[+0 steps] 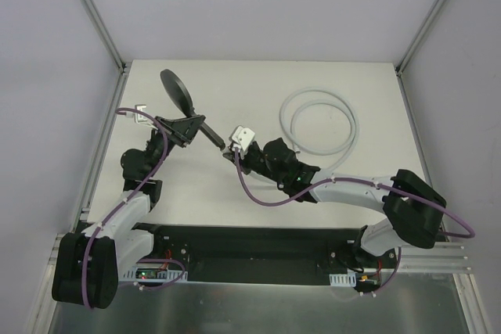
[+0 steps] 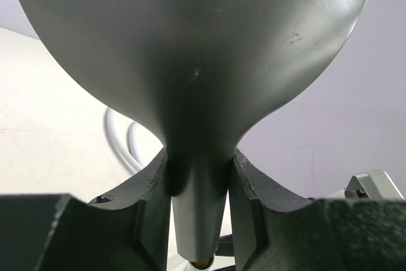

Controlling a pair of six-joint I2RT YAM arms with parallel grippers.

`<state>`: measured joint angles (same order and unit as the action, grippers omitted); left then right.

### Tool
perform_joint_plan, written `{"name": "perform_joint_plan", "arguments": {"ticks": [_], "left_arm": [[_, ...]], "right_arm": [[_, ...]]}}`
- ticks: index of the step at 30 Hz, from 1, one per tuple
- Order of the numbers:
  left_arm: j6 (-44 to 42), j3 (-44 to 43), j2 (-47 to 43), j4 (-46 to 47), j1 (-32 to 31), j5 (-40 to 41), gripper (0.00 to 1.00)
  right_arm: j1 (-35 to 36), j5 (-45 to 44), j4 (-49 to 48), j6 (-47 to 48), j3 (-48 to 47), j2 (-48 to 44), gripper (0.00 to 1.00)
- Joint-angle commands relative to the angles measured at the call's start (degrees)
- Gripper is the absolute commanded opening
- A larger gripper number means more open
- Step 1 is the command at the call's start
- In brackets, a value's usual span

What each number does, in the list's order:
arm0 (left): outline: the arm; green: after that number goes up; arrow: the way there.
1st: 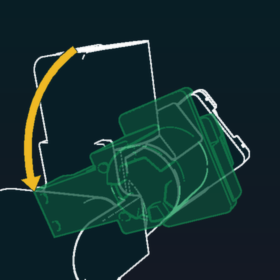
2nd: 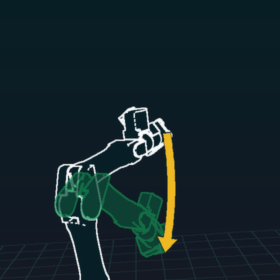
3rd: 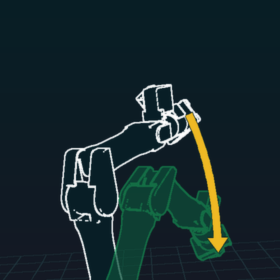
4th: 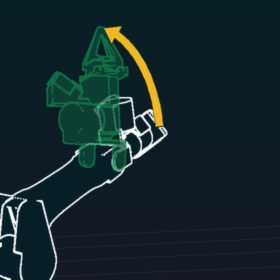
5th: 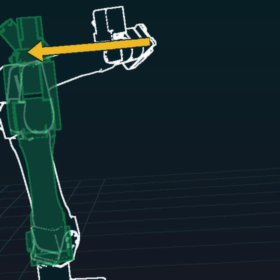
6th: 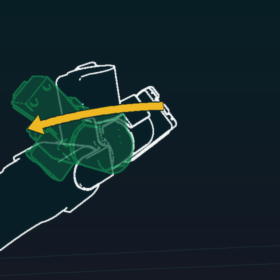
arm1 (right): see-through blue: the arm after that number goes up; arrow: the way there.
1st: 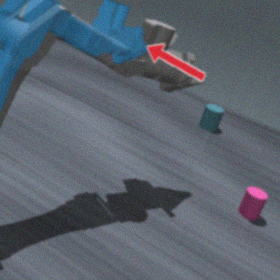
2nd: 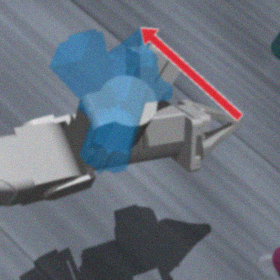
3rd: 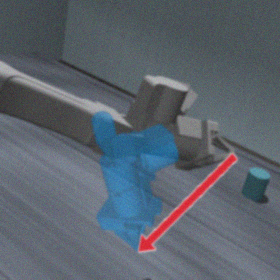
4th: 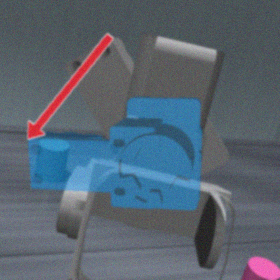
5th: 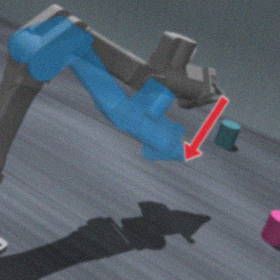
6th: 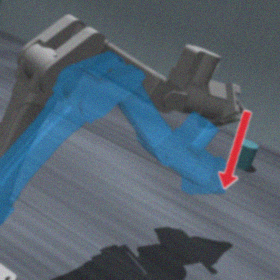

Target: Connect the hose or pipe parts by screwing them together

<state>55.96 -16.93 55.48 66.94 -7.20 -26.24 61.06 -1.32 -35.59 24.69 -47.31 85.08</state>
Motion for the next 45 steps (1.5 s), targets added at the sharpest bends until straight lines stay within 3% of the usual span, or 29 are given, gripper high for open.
{"name": "perform_joint_plan", "arguments": {"ticks": [1, 6, 32, 39, 45], "left_arm": [[-1.6, -1.3, -1.4, 4.7, -1.0, -0.1, 0.0], [-3.1, -3.6, -1.8, 0.7, -2.0, -3.6, 0.0], [-4.4, -1.5, -4.2, -2.9, -2.8, -1.2, 0.0], [-1.0, -0.1, -3.0, 0.6, -3.2, -4.9, 0.0], [-2.3, -0.4, -2.8, -1.9, -3.2, -10.0, 0.0]], "right_arm": [[0.5, -0.3, -7.2, -1.8, -2.9, 0.3, 0.01], [0.2, -0.4, -7.6, -2.4, -2.7, 0.5, 0.01], [-0.7, 0.8, -16.5, -6.2, 1.2, -2.0, 0.01], [-2.3, 4.7, -18.5, -8.1, 0.9, -1.9, 0.01], [-6.5, 13.2, -16.4, -10.6, 1.0, -4.0, 0.01]]}}
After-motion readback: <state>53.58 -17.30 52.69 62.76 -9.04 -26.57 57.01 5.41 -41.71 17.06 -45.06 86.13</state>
